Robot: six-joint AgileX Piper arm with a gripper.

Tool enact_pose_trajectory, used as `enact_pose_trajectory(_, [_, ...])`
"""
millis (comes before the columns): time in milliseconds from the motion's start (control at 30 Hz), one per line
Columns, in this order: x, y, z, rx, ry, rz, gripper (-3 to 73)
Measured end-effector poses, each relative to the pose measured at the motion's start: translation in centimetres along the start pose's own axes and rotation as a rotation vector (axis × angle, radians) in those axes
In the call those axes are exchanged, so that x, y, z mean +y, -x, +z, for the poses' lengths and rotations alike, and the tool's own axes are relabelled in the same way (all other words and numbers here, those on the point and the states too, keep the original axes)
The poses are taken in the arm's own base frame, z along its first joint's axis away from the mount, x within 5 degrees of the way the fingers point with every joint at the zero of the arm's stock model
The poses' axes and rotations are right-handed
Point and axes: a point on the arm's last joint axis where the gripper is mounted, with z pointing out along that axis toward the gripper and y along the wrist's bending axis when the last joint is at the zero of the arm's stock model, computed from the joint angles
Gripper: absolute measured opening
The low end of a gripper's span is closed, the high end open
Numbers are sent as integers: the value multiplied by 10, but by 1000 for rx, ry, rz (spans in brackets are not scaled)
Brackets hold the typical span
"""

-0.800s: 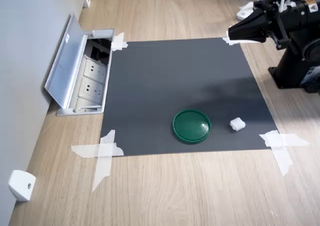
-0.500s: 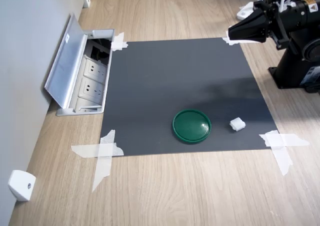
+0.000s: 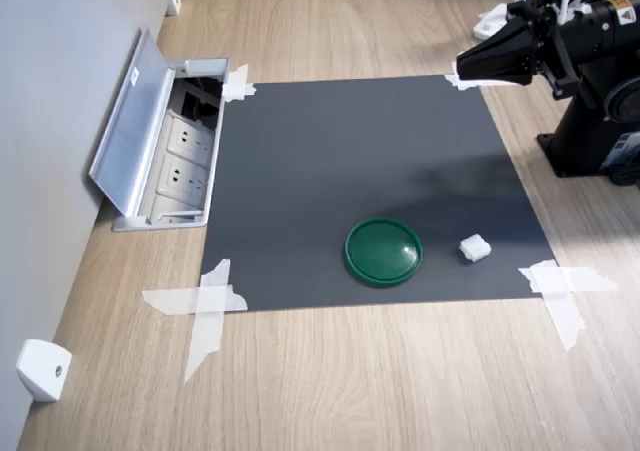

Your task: Grasp a white terminal and put it on the green lid.

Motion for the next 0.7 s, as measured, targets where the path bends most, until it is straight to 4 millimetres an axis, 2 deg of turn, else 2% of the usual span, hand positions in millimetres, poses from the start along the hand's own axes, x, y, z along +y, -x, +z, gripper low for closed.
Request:
enact_pose_trajectory(533, [-2, 5, 2, -44, -23, 1, -8])
enact_pose_trajectory(633, [-3, 13, 6, -17, -24, 3, -8])
enact_pose_trajectory(700, [-3, 25, 8, -14, -25, 3, -9])
